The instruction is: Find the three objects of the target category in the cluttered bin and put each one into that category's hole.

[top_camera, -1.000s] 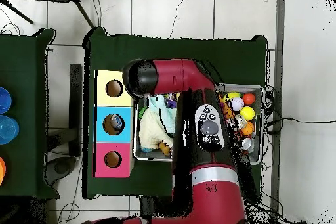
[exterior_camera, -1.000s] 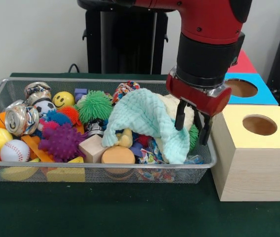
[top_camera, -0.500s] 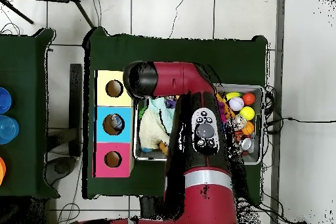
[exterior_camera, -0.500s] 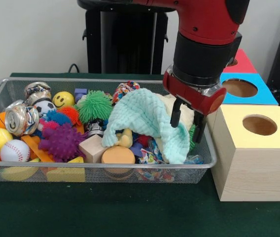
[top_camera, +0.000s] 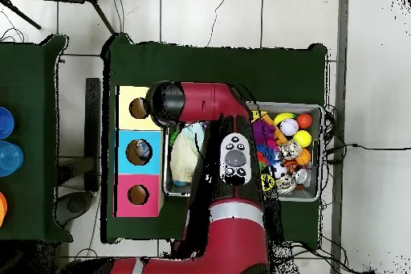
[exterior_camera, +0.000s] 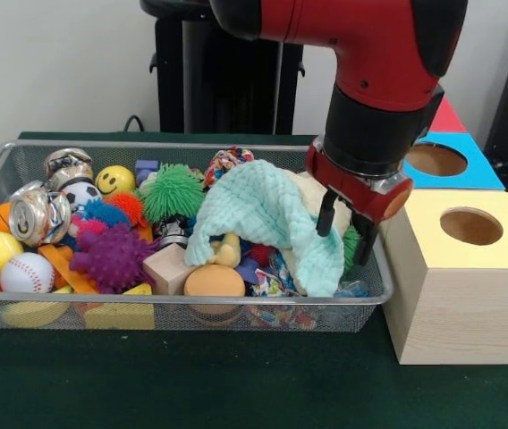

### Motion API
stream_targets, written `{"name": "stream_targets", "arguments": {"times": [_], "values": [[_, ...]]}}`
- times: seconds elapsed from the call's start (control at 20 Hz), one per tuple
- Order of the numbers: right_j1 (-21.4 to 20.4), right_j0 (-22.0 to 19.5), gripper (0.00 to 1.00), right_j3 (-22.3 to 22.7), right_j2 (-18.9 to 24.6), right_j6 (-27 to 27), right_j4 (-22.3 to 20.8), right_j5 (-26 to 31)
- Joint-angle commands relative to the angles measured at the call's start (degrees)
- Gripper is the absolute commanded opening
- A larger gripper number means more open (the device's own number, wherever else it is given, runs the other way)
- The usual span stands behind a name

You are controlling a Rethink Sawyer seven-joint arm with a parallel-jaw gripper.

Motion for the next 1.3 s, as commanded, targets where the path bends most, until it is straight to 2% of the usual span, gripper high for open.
{"name": "stream_targets", "arguments": {"times": [0.05, 0.6, 1.1, 1.3], "values": [[4.95, 1.46, 1.0, -1.68, -2.32, 16.93, 4.79, -4.62], [6.9, 2.67, 1.0, -3.34, -5.35, 18.38, 11.58, -5.47], [8.4, 2.71, 1.0, -4.6, -7.84, 15.95, 13.88, -7.42], [9.71, 2.51, 1.0, -4.75, -7.81, 15.35, 15.09, -10.28]]}}
